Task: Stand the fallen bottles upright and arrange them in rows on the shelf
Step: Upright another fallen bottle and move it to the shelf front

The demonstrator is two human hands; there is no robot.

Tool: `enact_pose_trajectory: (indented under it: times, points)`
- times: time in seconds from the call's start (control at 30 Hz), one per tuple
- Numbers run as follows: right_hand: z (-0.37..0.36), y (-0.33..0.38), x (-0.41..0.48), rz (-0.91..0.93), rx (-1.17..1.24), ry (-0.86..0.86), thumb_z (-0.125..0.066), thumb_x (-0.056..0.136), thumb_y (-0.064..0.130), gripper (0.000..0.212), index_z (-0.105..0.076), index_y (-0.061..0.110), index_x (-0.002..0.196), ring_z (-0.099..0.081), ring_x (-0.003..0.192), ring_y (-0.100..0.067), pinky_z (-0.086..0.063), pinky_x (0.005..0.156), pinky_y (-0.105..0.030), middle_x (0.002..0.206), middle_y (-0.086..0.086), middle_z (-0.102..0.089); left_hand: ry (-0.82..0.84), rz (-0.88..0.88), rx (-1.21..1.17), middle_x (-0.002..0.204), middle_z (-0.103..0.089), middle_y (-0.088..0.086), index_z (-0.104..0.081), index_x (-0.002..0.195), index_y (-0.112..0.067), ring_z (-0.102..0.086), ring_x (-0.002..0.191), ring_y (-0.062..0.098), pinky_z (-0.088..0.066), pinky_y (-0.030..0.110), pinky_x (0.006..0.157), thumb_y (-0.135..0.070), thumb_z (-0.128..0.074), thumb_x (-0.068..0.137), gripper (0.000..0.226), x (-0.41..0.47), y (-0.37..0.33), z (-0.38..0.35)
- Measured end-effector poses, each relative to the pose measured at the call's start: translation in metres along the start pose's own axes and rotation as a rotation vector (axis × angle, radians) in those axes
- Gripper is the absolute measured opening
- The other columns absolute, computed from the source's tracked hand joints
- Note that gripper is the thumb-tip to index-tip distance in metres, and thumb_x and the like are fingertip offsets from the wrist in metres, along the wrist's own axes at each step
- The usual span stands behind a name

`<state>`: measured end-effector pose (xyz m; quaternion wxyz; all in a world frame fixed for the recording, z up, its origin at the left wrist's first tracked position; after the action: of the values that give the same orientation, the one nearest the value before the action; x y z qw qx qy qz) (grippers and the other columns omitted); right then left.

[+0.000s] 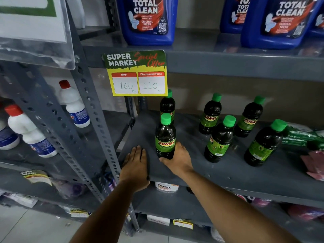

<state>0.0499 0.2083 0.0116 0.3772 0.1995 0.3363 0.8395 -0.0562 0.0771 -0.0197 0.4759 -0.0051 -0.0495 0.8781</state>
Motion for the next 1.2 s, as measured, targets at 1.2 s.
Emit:
enact_pose_trajectory:
  times: [1.2]
  points:
    - [-0.004,0.007,-0.037,0.221,-0.181,0.002,-0.077,0.064,0.053,0.064,-0.062,0.022,0.117,-0.056,0.105,-0.025,-0.037,0.084,-0.034,0.108,0.0,-0.068,0.041,0.012,-0.013,0.161,0.002,0.016,0.001,0.15,-0.007,0.005,0.147,0.029,-0.005,0.044,0.121,-0.038,-0.061,0.075,0.102,0.002,0.002,-0.002]
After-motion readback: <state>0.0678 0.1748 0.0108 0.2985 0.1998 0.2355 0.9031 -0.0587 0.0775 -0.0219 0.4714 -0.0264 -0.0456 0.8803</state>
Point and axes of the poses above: each hand's wrist, its own x-axis towards the middle knuckle, its own z-axis out of the back of the hand, y = z × x, the point moved 9 cm from there along x, towards the middle knuckle
